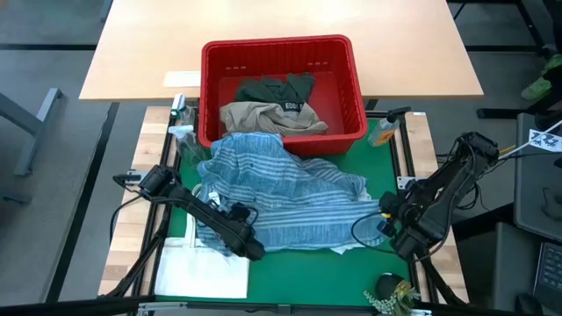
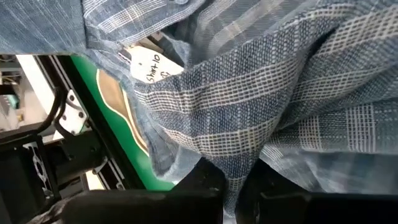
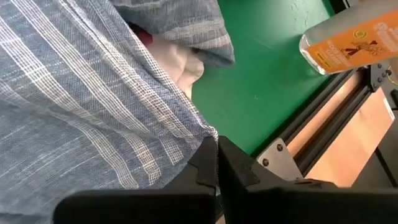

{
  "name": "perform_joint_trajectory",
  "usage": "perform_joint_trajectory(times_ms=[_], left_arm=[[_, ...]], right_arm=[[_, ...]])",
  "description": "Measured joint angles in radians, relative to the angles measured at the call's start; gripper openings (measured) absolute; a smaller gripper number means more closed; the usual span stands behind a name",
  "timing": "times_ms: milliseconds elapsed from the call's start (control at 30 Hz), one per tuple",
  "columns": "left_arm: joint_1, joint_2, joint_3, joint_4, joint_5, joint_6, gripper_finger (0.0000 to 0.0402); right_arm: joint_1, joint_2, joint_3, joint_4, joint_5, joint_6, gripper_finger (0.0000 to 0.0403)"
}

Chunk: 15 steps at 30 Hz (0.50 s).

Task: Fold Laundry from Bin
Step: Fold the blue checkered polo shirt

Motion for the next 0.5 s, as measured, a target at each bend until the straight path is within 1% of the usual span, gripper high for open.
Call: perform_joint_trajectory(times_ms=[67,333,500], left_arm=[[0.001,0.000,0.026,-0.002,0.003,0.006,0.0003],[0.001,0.000,0.158,-0.003,0.006,0.115,0.0003],[-0.005,-0.021,0.184,-0.002,-0.004,0.132,0.0003]], right_arm=[[0.000,0.000,0.009,-0.002,-0.002,-0.001,0.0000],[0.000,0.000,0.073,-0.005,0.010,-0.056,0.0000],[0.001,0.000,0.093,-0.004,0.040,-0.078,0.0000]])
